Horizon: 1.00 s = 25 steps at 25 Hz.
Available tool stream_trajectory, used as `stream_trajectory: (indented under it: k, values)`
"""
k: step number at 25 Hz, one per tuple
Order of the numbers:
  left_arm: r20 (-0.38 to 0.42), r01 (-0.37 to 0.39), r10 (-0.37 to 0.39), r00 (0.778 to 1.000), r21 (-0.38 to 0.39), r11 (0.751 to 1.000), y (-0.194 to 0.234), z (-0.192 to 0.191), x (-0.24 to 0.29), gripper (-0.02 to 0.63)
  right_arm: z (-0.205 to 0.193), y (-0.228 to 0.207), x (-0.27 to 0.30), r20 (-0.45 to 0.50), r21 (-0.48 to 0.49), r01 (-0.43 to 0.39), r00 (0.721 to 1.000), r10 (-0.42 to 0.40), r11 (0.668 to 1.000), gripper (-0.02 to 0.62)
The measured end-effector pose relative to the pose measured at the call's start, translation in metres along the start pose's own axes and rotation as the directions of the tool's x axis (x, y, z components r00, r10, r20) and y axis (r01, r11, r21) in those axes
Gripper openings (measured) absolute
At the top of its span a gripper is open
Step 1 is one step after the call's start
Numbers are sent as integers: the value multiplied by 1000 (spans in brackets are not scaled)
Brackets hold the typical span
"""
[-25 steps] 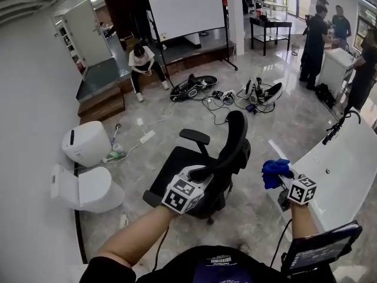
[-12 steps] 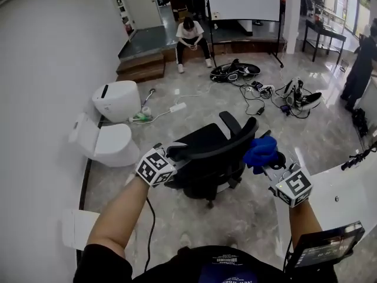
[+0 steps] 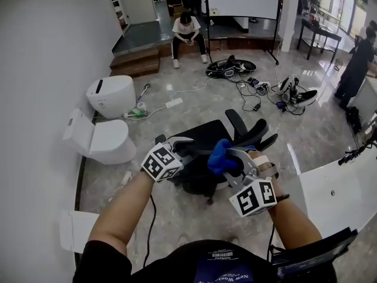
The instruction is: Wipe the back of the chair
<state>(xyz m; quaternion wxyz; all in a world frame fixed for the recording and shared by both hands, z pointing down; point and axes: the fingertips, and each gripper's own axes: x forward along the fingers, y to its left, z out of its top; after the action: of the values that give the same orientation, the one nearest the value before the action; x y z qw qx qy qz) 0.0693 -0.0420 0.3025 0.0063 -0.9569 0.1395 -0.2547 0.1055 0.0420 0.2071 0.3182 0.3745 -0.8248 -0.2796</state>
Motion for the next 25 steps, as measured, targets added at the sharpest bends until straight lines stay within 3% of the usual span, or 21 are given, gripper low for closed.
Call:
stream_trajectory:
  k: [5, 7, 9, 11, 12, 14, 16, 18, 19, 21, 23, 25]
  values:
    - [22, 25, -26, 999, 13, 1000, 1, -4, -4, 167, -71, -37, -37, -128, 108, 150, 982, -136, 983, 69]
    - [31, 31, -31, 999, 2, 1000, 1, -5, -6, 170, -127, -55, -52, -255, 162, 227, 950, -182, 960, 67]
    - [49, 36, -34, 998, -33, 999, -1, -5, -8, 181, -172, -64, -67, -317, 282, 286, 929, -193, 916, 67]
    - [84, 47, -40, 996, -79, 996, -3, -6, -13, 195, -185, -59, -84, -251, 506, 304, 947, -199, 807, 67]
    - [103, 57, -47, 994, -98, 994, -4, -8, -18, 207, -185, -49, -89, -194, 623, 281, 960, -204, 730, 67]
    - [124, 71, -56, 991, -122, 990, -5, -17, -33, 295, -184, -1, -89, -99, 804, 183, 979, -177, 565, 67]
    - [103, 70, -57, 993, -132, 989, -9, -39, -48, 311, -189, 77, -72, -38, 910, 65, 997, -72, 410, 67]
    - [55, 78, -71, 996, -144, 987, -21, -70, -55, 313, -190, 159, -42, 20, 960, -38, 998, 68, 279, 67]
    - [23, 81, -79, 997, -143, 986, -28, -87, -55, 314, -186, 191, -24, 58, 968, -87, 990, 130, 234, 67]
    - [-51, 75, -81, 995, -112, 991, -40, -118, -50, 311, -167, 235, 19, 137, 966, -178, 967, 214, 185, 67]
    - [-98, 52, -58, 994, -62, 997, -46, -136, -43, 296, -144, 260, 62, 204, 958, -244, 949, 240, 148, 67]
    - [-95, 30, -32, 995, -18, 999, -46, -139, -35, 276, -130, 267, 99, 243, 955, -273, 945, 218, 120, 67]
